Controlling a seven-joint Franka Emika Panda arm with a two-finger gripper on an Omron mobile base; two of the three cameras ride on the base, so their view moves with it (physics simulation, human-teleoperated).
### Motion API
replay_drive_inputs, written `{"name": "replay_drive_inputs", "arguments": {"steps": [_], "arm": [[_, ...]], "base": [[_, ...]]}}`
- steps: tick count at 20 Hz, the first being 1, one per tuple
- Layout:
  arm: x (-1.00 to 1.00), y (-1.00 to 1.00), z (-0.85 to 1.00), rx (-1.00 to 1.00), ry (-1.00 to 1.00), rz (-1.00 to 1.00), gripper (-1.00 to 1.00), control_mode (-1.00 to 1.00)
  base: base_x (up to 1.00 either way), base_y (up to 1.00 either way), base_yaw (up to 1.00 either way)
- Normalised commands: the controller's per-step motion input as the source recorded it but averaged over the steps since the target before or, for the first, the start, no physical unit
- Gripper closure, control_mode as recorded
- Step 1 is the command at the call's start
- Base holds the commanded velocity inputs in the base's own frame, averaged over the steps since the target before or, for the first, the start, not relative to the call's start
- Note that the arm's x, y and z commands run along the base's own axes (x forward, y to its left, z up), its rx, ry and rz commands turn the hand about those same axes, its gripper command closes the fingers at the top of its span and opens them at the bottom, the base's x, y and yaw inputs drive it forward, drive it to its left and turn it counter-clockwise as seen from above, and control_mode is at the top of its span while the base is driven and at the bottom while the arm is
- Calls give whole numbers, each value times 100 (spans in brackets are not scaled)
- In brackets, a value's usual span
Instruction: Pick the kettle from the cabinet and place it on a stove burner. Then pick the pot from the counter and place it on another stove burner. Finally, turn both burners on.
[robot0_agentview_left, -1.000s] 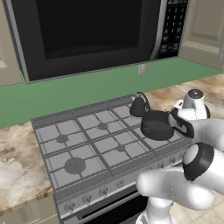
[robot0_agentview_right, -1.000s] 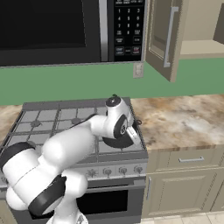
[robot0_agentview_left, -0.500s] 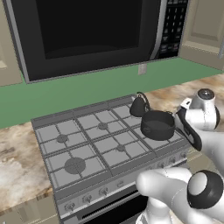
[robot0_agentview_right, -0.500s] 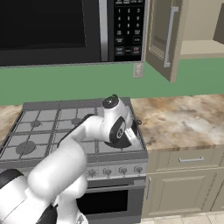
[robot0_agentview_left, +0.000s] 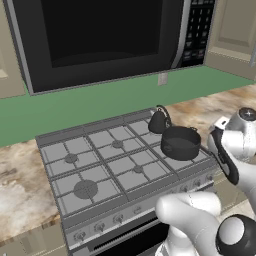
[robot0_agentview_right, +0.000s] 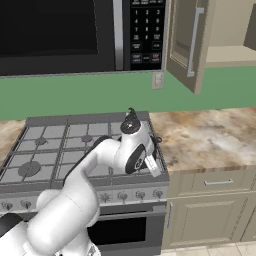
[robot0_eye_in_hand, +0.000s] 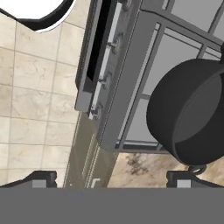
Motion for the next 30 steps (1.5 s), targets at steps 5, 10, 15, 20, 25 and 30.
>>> {"name": "replay_drive_inputs", "arguments": {"steps": [5, 10, 15, 20, 25, 30], "arm": [[-36, -22, 0, 11, 0, 0, -100, -100], [-15, -23, 0, 7, 2, 0, -100, -100], [-18, -24, -1, 15, 0, -3, -100, -100], [-36, -27, -5, 17, -2, -6, -100, -100], [-44, -5, -11, 18, -4, -5, -100, -100], [-42, 0, -20, 19, 0, -3, -100, -100]], "base": [[0, 0, 0], [0, 0, 0], [0, 0, 0], [0, 0, 0], [0, 0, 0], [0, 0, 0]]}}
